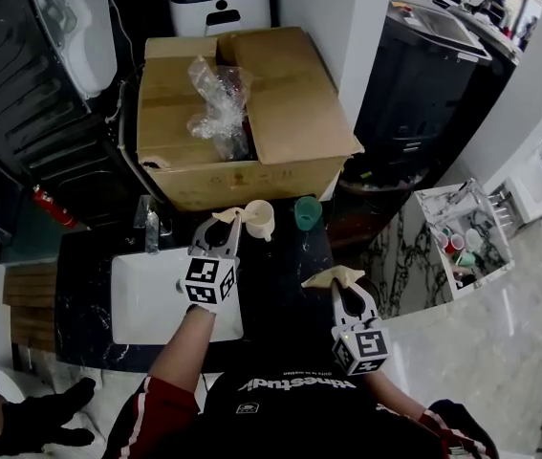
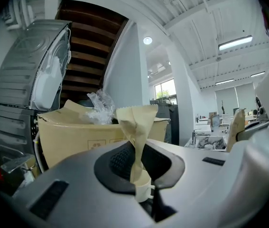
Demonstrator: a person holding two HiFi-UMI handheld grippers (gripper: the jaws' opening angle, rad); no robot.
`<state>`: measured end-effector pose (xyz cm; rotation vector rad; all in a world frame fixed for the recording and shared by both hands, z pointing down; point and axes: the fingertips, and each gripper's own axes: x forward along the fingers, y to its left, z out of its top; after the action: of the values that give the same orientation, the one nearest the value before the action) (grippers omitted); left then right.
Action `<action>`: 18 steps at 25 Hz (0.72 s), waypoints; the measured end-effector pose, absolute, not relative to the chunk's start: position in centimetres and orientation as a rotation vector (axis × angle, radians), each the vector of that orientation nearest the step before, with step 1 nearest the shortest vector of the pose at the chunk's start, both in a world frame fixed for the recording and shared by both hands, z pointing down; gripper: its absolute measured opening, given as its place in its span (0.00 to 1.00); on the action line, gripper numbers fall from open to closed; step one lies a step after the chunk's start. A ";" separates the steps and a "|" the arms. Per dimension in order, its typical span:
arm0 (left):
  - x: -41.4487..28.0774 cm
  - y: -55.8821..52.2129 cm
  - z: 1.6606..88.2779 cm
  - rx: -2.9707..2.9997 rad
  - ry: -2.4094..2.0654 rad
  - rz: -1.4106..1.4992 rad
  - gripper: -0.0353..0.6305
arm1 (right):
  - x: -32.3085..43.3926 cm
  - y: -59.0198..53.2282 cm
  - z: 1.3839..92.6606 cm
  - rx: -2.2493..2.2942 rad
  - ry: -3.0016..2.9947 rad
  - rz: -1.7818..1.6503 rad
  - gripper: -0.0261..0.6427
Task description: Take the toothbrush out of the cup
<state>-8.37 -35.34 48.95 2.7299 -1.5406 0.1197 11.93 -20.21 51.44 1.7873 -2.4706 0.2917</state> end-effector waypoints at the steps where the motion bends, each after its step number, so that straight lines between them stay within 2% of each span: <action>1: -8.6 -34.5 48.8 2.731 -1.544 0.114 0.12 | 11.9 -20.3 51.3 1.784 -2.473 0.285 0.10; 18: -12.1 -23.0 50.1 2.616 -1.601 0.082 0.12 | 10.0 -22.1 48.8 1.719 -2.540 0.200 0.10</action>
<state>-12.07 -23.03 50.10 2.6157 -1.6011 0.0817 9.98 -22.13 48.80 1.7185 -2.5401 0.2001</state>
